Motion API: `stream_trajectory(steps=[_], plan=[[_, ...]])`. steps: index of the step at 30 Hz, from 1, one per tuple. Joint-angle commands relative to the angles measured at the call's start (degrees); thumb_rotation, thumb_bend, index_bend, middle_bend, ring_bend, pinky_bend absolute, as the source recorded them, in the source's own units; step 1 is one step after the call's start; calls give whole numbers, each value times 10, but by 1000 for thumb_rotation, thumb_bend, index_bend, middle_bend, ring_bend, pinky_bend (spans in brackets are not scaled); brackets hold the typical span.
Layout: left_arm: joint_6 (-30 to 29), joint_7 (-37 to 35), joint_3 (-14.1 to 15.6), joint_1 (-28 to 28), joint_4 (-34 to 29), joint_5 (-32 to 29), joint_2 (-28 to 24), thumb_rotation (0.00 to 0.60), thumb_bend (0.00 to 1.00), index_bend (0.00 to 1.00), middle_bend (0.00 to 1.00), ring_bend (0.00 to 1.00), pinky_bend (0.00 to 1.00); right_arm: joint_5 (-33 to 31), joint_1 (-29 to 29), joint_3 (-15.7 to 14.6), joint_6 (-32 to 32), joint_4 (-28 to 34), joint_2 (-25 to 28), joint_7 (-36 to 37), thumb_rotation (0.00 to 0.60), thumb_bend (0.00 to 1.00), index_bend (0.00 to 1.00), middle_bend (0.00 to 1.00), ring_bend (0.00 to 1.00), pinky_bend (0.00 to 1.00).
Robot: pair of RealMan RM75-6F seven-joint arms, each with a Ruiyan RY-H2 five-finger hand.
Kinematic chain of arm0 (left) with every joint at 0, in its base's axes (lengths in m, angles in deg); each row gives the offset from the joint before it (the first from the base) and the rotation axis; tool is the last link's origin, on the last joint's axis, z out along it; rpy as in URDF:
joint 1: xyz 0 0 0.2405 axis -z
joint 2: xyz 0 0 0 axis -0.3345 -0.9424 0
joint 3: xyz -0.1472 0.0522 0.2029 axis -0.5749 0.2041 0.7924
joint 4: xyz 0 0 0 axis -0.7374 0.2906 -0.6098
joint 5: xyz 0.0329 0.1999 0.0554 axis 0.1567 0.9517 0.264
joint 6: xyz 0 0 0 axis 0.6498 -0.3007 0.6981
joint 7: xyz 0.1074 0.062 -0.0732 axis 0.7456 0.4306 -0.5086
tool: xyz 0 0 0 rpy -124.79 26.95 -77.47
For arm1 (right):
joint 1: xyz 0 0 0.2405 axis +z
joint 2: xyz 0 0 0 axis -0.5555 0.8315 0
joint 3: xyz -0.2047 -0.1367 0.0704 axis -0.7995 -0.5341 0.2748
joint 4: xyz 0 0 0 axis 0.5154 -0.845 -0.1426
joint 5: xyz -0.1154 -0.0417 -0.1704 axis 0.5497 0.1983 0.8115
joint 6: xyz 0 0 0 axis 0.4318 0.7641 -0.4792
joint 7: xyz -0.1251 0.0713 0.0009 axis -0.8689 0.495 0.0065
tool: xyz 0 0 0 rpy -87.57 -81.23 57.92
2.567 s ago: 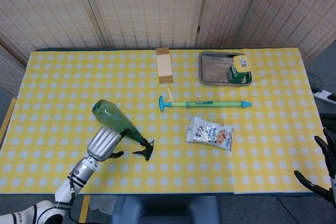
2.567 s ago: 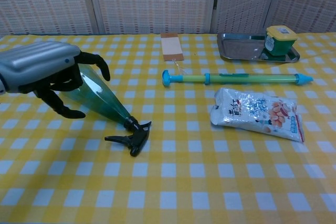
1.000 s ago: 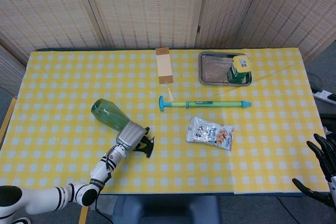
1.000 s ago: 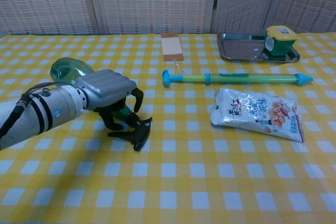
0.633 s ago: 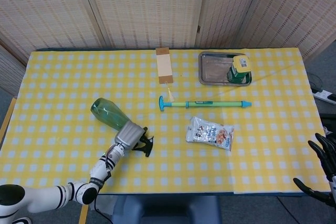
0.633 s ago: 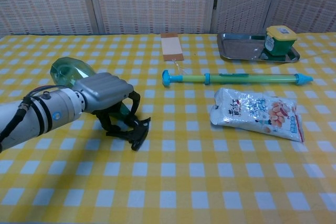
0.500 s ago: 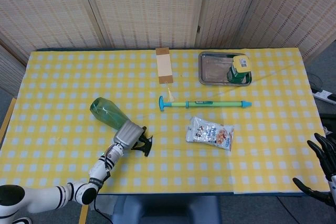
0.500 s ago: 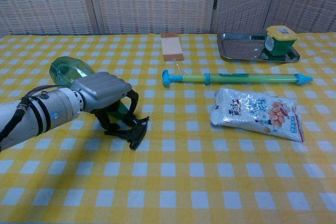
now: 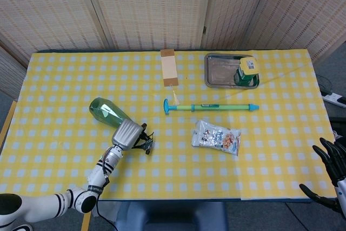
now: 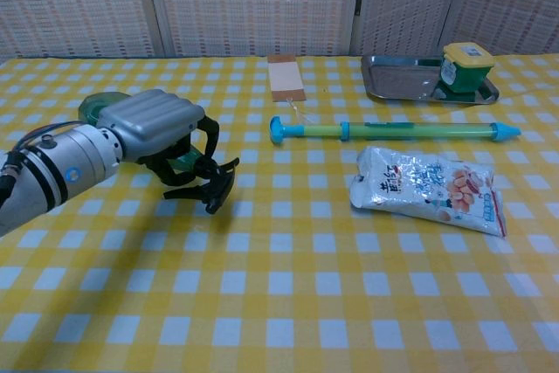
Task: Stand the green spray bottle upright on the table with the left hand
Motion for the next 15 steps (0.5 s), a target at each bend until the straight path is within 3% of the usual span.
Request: stream_trajectory(steps=[1, 8, 15], plan=[[-27, -15, -7, -11, -21, 18, -15, 600, 393, 612, 1000, 1000, 1000, 1, 0, 0, 1, 0, -1, -2, 600, 197, 0, 0, 0, 0], [-70, -44, -36, -34, -99, 18, -61, 600, 393, 614, 1000, 1000, 1000, 6, 1, -4, -5, 2, -3, -12, 600, 196, 0, 0, 0, 0], [-115, -94, -91, -69, -220, -26, -129, 600, 397, 616, 1000, 1000, 1000, 5, 2, -4, -11, 6, -5, -20, 600, 197, 0, 0, 0, 0]])
